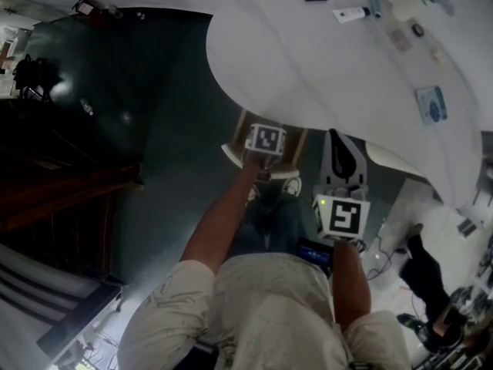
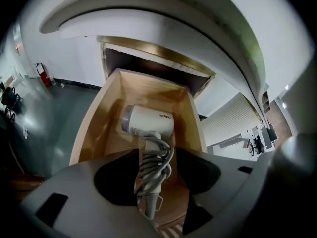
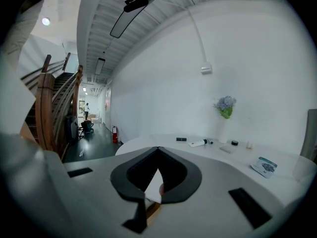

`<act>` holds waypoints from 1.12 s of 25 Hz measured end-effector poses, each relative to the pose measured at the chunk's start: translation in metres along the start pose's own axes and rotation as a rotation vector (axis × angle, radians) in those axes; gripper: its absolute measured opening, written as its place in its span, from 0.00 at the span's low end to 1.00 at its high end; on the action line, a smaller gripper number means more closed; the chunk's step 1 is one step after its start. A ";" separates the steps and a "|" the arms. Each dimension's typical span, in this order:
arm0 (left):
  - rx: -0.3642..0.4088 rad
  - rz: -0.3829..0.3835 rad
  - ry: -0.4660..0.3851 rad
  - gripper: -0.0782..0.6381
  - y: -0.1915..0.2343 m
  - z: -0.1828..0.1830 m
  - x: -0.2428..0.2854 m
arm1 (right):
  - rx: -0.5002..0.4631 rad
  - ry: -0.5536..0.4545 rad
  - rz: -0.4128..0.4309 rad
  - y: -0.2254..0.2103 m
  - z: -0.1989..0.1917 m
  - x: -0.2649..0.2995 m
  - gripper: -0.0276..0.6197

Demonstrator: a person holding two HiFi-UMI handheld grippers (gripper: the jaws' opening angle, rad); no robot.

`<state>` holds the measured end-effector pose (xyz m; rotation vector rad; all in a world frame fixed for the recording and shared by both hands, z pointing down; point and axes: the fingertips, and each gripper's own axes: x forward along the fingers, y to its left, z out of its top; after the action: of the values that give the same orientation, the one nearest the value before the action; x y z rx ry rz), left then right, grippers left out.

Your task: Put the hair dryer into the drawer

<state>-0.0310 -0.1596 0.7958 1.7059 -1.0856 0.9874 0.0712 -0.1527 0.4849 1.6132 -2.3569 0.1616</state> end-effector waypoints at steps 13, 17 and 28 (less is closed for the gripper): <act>-0.063 -0.093 -0.058 0.46 -0.026 -0.007 -0.062 | 0.005 -0.051 -0.019 0.003 0.021 -0.004 0.05; -0.068 -0.109 -0.166 0.46 -0.033 0.007 -0.095 | -0.004 -0.063 -0.033 -0.001 0.028 -0.007 0.05; 0.093 -0.049 -0.536 0.46 -0.055 0.062 -0.218 | -0.019 -0.117 -0.073 -0.002 0.054 -0.020 0.05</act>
<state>-0.0362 -0.1483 0.5629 2.1304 -1.3378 0.5628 0.0708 -0.1487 0.4269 1.7411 -2.3715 0.0306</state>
